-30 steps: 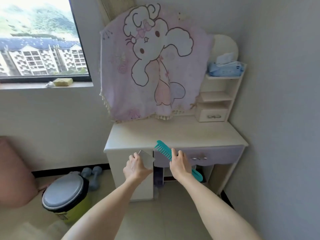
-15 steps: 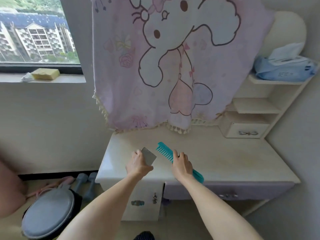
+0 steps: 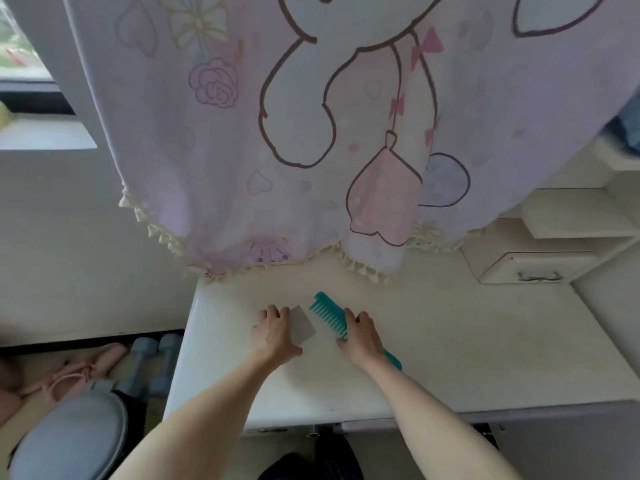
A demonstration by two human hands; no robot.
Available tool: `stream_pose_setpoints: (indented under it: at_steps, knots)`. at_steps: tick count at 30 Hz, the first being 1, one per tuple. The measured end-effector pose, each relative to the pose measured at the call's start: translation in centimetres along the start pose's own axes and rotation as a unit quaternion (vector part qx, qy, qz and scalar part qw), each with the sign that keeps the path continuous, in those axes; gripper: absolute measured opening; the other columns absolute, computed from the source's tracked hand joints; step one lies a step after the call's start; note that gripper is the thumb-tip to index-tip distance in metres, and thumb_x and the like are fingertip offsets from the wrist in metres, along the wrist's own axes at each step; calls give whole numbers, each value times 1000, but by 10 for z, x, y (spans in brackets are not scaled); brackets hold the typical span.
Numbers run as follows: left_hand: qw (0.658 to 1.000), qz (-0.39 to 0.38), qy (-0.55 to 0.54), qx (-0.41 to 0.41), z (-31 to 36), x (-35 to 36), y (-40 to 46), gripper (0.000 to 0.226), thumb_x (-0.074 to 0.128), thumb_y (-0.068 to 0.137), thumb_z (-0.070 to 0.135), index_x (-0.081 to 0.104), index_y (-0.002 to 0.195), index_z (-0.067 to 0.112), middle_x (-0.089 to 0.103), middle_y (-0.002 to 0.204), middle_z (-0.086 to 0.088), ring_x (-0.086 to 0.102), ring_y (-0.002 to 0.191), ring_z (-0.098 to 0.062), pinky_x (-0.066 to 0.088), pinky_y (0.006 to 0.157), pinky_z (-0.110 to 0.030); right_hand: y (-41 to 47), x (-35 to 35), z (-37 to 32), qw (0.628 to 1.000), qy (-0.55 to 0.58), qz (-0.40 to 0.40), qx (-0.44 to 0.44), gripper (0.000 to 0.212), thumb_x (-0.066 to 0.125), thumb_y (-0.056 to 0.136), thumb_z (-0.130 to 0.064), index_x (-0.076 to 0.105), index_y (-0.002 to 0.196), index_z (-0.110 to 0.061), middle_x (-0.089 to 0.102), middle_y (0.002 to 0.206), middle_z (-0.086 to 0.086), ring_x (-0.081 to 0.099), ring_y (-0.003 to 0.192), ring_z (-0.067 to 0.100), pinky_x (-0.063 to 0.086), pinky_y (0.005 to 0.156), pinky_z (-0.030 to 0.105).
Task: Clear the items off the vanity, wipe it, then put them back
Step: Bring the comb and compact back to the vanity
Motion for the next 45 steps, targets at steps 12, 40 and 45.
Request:
stream_pose_setpoints:
  at_steps: [12,40,45]
  knots:
    - [1000,-20,2,3,11,19,35,60,69,70,30,42,122,20,45,119,-4,40,113,-23,41,91,-33,32,7,-11,998,-38,34,-45,54,41,94,-42,34,139,-14,42,125,9,37,116,25,38,91,33]
    - [694,74,269,664,430,90,-303,79,34,90,55,0,148,15,7,155,-13,3,142,-33,6,113,-49,-439,-58,286,796,-22,340,501,56,58,84,-28,45,135,-9,35,145,23,25,137,42,20,111,52]
    - [564,78,200,797,480,143,-538,77,31,92,53,-5,147,14,5,156,-10,3,142,-26,7,114,-47,-675,-19,313,679,-63,352,642,58,52,89,-32,38,141,-12,23,152,21,11,142,37,8,115,49]
Point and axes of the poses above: each hand's wrist, its own y-axis towards the middle knuckle, its own x-axis out of the palm, z = x × y, the point moved 9 cm from there along y, towards the middle knuckle
